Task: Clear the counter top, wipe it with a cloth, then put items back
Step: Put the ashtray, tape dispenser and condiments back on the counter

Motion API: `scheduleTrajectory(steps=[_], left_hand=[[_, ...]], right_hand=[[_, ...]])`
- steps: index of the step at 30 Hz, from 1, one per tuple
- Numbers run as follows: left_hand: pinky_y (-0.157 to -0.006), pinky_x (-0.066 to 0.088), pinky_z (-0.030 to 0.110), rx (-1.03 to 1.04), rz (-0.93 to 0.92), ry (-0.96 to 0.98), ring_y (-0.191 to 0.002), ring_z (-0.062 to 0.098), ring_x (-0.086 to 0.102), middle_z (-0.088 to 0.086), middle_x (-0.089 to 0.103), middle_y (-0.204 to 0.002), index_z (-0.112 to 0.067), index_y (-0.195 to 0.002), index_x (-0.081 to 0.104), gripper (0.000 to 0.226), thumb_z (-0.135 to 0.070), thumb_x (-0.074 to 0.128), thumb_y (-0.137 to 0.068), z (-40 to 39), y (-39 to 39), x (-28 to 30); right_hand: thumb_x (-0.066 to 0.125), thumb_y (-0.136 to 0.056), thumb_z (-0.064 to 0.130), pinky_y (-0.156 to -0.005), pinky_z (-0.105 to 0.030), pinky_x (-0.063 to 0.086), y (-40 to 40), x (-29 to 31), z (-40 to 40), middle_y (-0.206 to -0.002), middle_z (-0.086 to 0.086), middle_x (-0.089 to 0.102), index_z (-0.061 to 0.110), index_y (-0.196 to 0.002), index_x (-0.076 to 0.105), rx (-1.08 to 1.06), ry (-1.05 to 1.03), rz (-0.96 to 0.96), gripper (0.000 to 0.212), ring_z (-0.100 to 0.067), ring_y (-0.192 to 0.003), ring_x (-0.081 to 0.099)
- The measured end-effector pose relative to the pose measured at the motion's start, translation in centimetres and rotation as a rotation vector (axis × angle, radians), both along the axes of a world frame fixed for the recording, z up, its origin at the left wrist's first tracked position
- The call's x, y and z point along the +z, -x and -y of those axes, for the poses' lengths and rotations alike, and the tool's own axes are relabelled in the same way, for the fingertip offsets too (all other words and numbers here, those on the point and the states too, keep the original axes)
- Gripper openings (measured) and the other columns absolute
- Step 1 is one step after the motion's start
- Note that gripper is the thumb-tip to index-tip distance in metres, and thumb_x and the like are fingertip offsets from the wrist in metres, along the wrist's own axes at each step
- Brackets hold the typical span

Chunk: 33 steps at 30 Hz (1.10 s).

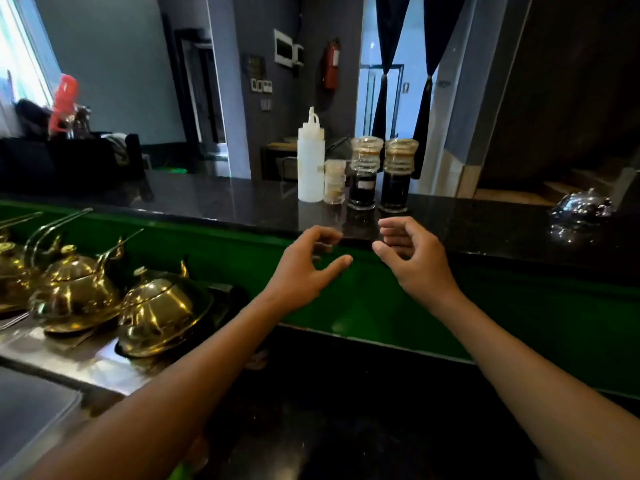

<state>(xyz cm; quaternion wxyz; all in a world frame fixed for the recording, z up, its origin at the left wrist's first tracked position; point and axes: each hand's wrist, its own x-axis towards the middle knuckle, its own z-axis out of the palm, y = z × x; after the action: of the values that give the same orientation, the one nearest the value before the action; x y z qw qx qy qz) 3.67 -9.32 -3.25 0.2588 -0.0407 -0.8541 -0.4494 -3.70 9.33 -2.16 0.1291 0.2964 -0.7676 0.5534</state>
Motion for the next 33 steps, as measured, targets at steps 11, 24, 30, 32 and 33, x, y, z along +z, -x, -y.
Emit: scheduleTrajectory(steps=[11, 24, 30, 32, 33], left_hand=[[-0.113, 0.033, 0.031, 0.152, 0.556, 0.228, -0.129, 0.013, 0.046, -0.003, 0.049, -0.137, -0.022, -0.135, 0.048, 0.057, -0.051, 0.055, -0.087, 4.3, -12.6, -26.9], [-0.121, 0.004, 0.039, 0.2, 0.507, 0.518, -0.149, 0.017, 0.018, 0.001, 0.027, -0.159, -0.023, -0.147, 0.037, 0.057, -0.05, 0.034, -0.096, 4.0, -14.2, -32.3], [-0.121, -0.001, 0.037, 0.191, 0.508, 0.469, -0.149, 0.017, 0.015, 0.003, 0.026, -0.159, -0.02, -0.147, 0.037, 0.056, -0.048, 0.035, -0.099, 4.0, -14.4, -32.2], [-0.121, -0.002, 0.036, 0.194, 0.507, 0.458, -0.149, 0.017, 0.015, 0.003, 0.027, -0.159, -0.02, -0.146, 0.038, 0.055, -0.048, 0.036, -0.099, 4.0, -14.4, -32.1], [-0.121, -0.001, 0.037, 0.195, 0.508, 0.459, -0.149, 0.016, 0.015, 0.002, 0.027, -0.159, -0.02, -0.146, 0.038, 0.055, -0.048, 0.036, -0.099, 4.0, -14.4, -32.1]], right_hand=[[0.071, -0.086, 0.031, -0.092, -0.02, 0.045, -7.9, -18.6, 5.0, -0.122, 0.012, 0.052, 0.031, -0.126, 0.05, 0.225, -0.391, 0.325, 0.045, -0.003, -0.112, 0.052], [0.082, -0.073, 0.031, -0.11, -0.039, 0.037, -2.8, -28.3, 19.4, -0.145, -0.01, 0.044, 0.011, -0.146, 0.032, 0.199, -0.408, 0.401, 0.09, -0.022, -0.133, 0.043], [0.086, -0.065, 0.026, -0.104, -0.042, 0.046, -0.8, -29.8, 25.3, -0.131, -0.002, 0.058, 0.015, -0.136, 0.041, 0.128, -0.126, 0.506, 0.085, -0.016, -0.122, 0.055], [0.087, -0.064, 0.025, -0.102, -0.043, 0.047, -1.0, -30.1, 25.7, -0.129, 0.001, 0.059, 0.017, -0.134, 0.043, 0.105, -0.09, 0.507, 0.083, -0.014, -0.12, 0.055], [0.087, -0.064, 0.026, -0.1, -0.044, 0.049, -1.2, -30.1, 25.6, -0.128, 0.001, 0.06, 0.018, -0.133, 0.044, 0.109, -0.08, 0.512, 0.082, -0.013, -0.119, 0.056]])
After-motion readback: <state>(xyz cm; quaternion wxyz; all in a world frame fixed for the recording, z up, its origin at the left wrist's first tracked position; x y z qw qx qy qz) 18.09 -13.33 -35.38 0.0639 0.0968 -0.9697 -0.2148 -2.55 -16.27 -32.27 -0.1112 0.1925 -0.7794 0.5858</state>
